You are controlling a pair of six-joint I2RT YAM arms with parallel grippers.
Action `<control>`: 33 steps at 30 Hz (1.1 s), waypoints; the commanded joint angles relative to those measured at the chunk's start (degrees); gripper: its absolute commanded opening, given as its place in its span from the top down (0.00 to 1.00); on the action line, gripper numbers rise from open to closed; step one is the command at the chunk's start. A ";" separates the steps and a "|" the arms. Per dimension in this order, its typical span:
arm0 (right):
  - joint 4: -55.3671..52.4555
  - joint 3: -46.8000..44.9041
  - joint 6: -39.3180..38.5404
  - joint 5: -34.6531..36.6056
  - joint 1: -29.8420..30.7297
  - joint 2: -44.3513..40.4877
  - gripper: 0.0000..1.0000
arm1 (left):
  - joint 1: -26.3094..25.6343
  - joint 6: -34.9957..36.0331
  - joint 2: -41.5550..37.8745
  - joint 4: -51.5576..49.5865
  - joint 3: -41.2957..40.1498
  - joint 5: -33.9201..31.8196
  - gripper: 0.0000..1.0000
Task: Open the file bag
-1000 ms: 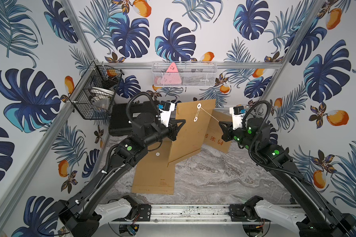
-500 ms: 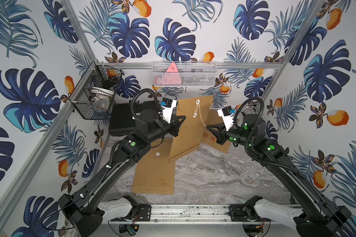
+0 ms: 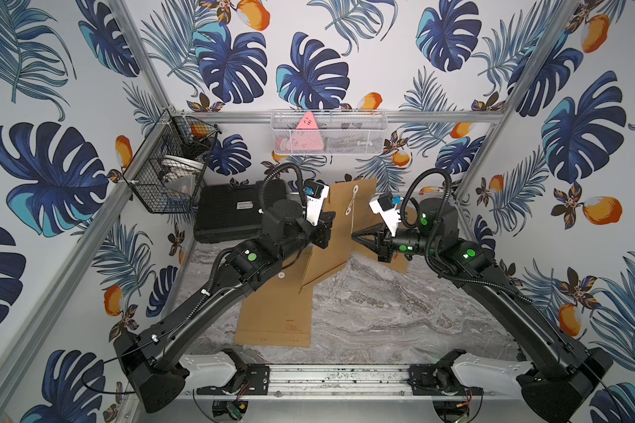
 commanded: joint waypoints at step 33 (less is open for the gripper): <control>11.00 -3.70 9.74 24.65 0.29 -7.63 1.00 | -2.63 11.72 3.73 -15.42 0.44 6.24 1.00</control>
